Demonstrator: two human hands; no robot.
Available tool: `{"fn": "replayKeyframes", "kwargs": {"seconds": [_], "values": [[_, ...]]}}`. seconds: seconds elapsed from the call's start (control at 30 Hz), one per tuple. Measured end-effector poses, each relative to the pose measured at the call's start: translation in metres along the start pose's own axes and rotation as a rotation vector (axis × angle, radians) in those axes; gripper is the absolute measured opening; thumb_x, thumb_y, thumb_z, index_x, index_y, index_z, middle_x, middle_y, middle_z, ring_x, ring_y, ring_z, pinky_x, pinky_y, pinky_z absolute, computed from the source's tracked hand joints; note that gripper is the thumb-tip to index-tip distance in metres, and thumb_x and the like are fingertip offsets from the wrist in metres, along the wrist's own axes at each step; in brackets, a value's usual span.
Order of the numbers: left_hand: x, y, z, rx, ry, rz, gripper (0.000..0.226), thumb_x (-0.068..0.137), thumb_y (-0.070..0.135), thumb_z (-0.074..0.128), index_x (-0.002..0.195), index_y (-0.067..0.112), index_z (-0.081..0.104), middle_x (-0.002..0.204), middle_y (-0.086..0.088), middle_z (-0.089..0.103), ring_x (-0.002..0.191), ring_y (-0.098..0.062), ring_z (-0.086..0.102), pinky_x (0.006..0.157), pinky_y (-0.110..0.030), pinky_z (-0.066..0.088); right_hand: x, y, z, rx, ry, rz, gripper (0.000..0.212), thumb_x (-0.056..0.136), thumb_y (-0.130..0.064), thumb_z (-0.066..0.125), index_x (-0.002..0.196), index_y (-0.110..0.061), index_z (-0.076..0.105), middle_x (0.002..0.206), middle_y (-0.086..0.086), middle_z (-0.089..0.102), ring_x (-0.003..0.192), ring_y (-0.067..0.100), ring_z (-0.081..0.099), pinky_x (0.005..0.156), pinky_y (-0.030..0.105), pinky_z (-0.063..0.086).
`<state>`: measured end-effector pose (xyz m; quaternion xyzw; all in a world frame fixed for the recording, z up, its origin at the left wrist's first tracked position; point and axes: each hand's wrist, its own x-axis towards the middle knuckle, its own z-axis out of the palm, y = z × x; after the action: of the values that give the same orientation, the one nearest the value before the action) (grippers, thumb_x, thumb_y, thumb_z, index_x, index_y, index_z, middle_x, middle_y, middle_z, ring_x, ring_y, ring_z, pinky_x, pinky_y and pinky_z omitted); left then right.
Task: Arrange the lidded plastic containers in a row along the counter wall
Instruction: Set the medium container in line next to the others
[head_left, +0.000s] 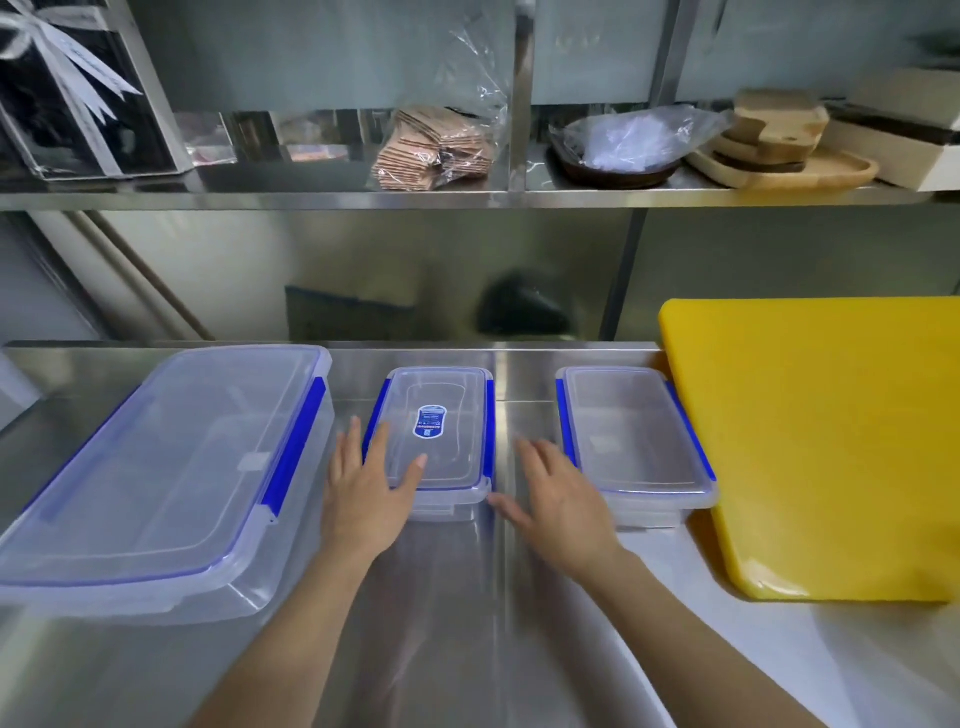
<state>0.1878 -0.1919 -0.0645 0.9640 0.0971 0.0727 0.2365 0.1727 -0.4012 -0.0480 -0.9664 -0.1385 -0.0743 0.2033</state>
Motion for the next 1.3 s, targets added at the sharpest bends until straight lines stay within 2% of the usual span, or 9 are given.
{"fn": "replayKeyframes", "kwargs": {"seconds": [0.1, 0.23, 0.57, 0.7, 0.8, 0.87, 0.97, 1.1, 1.3], "values": [[-0.004, -0.004, 0.009, -0.069, -0.168, -0.061, 0.078, 0.078, 0.07, 0.024, 0.145, 0.036, 0.005, 0.158, 0.001, 0.001, 0.143, -0.027, 0.007, 0.111, -0.051, 0.022, 0.009, -0.006, 0.022, -0.046, -0.116, -0.084, 0.073, 0.086, -0.057, 0.041, 0.144, -0.023, 0.011, 0.154, 0.006, 0.019, 0.137, 0.024, 0.024, 0.107, 0.039, 0.029], [-0.001, -0.007, 0.012, -0.109, -0.181, -0.063, 0.08, 0.073, 0.072, 0.021, 0.144, 0.038, 0.005, 0.158, 0.003, 0.001, 0.142, -0.027, 0.016, 0.108, -0.053, 0.033, 0.026, -0.011, 0.04, -0.13, -0.212, -0.151, 0.074, 0.087, -0.062, 0.027, 0.144, -0.024, 0.002, 0.157, 0.003, 0.004, 0.142, 0.019, 0.003, 0.114, 0.038, 0.015], [-0.002, -0.001, 0.014, -0.069, -0.206, -0.048, 0.074, 0.083, 0.067, 0.025, 0.145, 0.034, 0.002, 0.158, 0.0, -0.004, 0.144, -0.028, 0.002, 0.112, -0.05, 0.021, 0.028, -0.002, 0.042, -0.223, -0.23, -0.136, 0.08, 0.079, -0.069, 0.012, 0.144, -0.025, -0.001, 0.157, 0.0, 0.001, 0.142, 0.017, -0.002, 0.114, 0.036, 0.01], [-0.003, 0.004, -0.021, -0.075, 0.01, 0.041, 0.075, 0.086, 0.057, 0.045, 0.145, 0.032, 0.008, 0.158, 0.001, -0.002, 0.144, -0.023, -0.001, 0.112, -0.047, 0.02, 0.028, -0.023, 0.027, -0.169, -0.179, -0.113, 0.08, 0.08, -0.071, 0.019, 0.144, -0.025, 0.004, 0.157, 0.002, 0.007, 0.142, 0.021, 0.007, 0.113, 0.038, 0.013], [-0.001, -0.006, -0.068, -0.195, 0.257, 0.098, 0.059, 0.088, 0.039, 0.054, 0.14, 0.019, 0.033, 0.151, -0.007, 0.031, 0.138, -0.026, 0.026, 0.109, -0.042, 0.029, 0.028, -0.062, 0.014, 0.031, -0.068, -0.14, 0.073, 0.083, -0.065, 0.037, 0.141, -0.023, 0.02, 0.151, 0.002, 0.027, 0.133, 0.021, 0.03, 0.107, 0.037, 0.029], [0.001, -0.024, -0.098, -0.16, 0.34, 0.082, 0.05, 0.088, 0.03, 0.056, 0.133, 0.01, 0.044, 0.138, -0.014, 0.048, 0.127, -0.032, 0.041, 0.106, -0.043, 0.032, 0.027, -0.091, 0.014, 0.204, -0.101, -0.145, 0.075, 0.081, -0.063, 0.046, 0.14, -0.023, 0.023, 0.15, 0.001, 0.028, 0.133, 0.02, 0.03, 0.106, 0.036, 0.03], [0.0, -0.067, -0.126, -0.037, 0.329, -0.064, 0.05, 0.088, 0.03, 0.055, 0.131, 0.007, 0.045, 0.135, -0.018, 0.05, 0.126, -0.035, 0.04, 0.107, -0.044, 0.028, 0.023, -0.132, 0.026, 0.389, -0.299, -0.153, 0.089, 0.073, -0.068, 0.054, 0.142, -0.033, 0.011, 0.156, -0.001, 0.009, 0.14, 0.018, 0.015, 0.11, 0.037, 0.022], [-0.014, -0.131, -0.139, 0.124, 0.237, -0.234, 0.057, 0.089, 0.043, 0.05, 0.134, 0.01, 0.043, 0.14, -0.014, 0.046, 0.13, -0.032, 0.037, 0.108, -0.044, 0.025, 0.014, -0.171, 0.055, 0.39, -0.523, -0.198, 0.108, 0.063, -0.07, 0.063, 0.137, -0.047, -0.011, 0.154, -0.002, -0.019, 0.142, 0.02, 0.002, 0.111, 0.041, 0.016], [-0.02, -0.157, -0.125, 0.195, 0.236, -0.199, 0.054, 0.087, 0.047, 0.049, 0.133, 0.018, 0.046, 0.141, -0.005, 0.048, 0.131, -0.025, 0.039, 0.111, -0.041, 0.022, 0.012, -0.198, 0.08, 0.414, -0.491, -0.129, 0.1, 0.073, -0.064, 0.058, 0.139, -0.04, -0.014, 0.156, 0.0, -0.011, 0.139, 0.024, 0.023, 0.106, 0.039, 0.032]]}}
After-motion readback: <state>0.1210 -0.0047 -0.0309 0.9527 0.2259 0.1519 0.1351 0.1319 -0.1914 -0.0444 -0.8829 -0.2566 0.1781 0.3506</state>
